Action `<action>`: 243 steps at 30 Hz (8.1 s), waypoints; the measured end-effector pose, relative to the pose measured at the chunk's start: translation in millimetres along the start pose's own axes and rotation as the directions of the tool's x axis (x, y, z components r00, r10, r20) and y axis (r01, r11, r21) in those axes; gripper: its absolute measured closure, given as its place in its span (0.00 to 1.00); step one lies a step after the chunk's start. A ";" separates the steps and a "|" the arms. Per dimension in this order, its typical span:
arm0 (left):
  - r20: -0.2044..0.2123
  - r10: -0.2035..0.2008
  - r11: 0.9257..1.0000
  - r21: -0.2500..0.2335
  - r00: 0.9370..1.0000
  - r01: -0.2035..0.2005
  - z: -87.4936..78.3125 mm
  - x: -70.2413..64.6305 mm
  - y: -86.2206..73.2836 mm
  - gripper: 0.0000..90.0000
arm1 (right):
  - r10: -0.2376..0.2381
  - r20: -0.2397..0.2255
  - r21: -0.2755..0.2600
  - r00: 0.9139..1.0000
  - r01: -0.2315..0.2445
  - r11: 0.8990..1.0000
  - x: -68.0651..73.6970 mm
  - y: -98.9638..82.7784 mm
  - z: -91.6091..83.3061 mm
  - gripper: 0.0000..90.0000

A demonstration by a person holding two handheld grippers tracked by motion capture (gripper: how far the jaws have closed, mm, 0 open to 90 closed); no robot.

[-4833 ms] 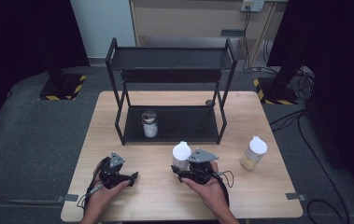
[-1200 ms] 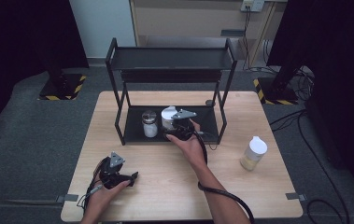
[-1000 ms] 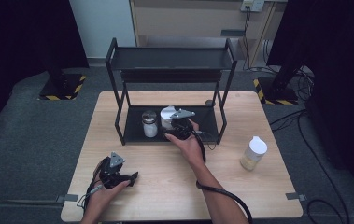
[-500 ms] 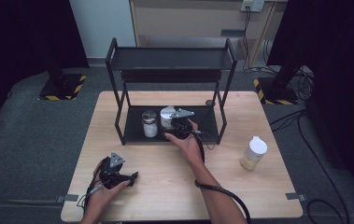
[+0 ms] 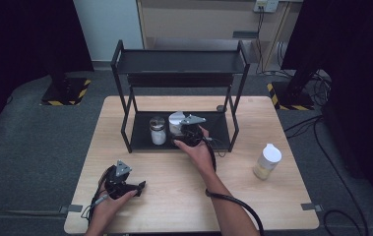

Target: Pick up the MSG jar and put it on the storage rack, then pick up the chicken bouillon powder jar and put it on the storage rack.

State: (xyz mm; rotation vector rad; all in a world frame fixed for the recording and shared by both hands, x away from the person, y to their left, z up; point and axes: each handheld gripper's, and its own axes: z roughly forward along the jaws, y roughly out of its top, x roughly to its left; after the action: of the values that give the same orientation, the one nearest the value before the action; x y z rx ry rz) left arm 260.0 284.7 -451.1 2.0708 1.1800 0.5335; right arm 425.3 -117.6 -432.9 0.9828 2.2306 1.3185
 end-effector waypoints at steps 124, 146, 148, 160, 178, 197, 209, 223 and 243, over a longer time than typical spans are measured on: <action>-0.001 -0.003 1.000 0.004 1.000 0.003 1.8 -0.2 2.1 0.02 | 0.027 -0.085 -0.029 0.996 -0.029 0.999 -4.1 -88.4 -128.1 0.05; -0.030 -0.030 1.000 0.009 0.999 0.030 4.3 -7.5 4.7 0.00 | 0.025 -0.063 0.012 0.998 -0.024 1.000 -1.6 -128.7 -167.8 0.05; -0.031 -0.031 0.999 0.009 0.999 0.031 4.2 -7.9 4.7 0.00 | 0.021 -0.062 0.014 0.998 -0.020 1.000 -0.9 -130.1 -170.0 0.05; -0.036 -0.035 0.999 0.008 0.999 0.036 4.0 -9.4 4.4 0.00 | -0.003 -0.051 0.043 0.999 0.006 0.999 -2.5 -129.3 -179.2 0.06; -0.039 -0.038 0.999 0.009 0.999 0.039 1.0 -15.2 2.0 0.00 | -0.005 -0.043 0.039 0.999 0.006 0.999 -1.2 -143.2 -182.1 0.05; -0.038 -0.041 0.999 0.008 0.998 0.041 0.6 -15.7 1.4 0.00 | -0.012 -0.045 0.040 0.999 0.013 0.999 -1.6 -141.0 -178.8 0.06; -0.042 -0.041 0.999 0.009 0.998 0.042 0.4 -16.6 1.3 0.00 | -0.017 -0.046 0.014 0.999 0.018 1.000 0.3 -136.7 -185.4 0.05; -0.038 -0.042 0.999 0.009 0.998 0.042 0.5 -15.9 1.4 0.00 | -0.006 -0.079 -0.016 0.997 0.005 1.000 -1.8 -111.5 -203.7 0.04; -0.036 -0.042 0.999 0.010 0.998 0.042 0.7 -15.5 1.6 0.00 | -0.098 -0.047 -0.085 0.994 0.094 0.992 15.7 -50.6 -233.7 0.03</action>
State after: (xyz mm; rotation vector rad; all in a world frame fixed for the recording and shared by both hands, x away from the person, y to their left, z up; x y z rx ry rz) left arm 253.5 270.6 -450.7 2.0484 1.2465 0.5475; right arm 251.0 -265.3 -360.6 0.8111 2.2122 1.3959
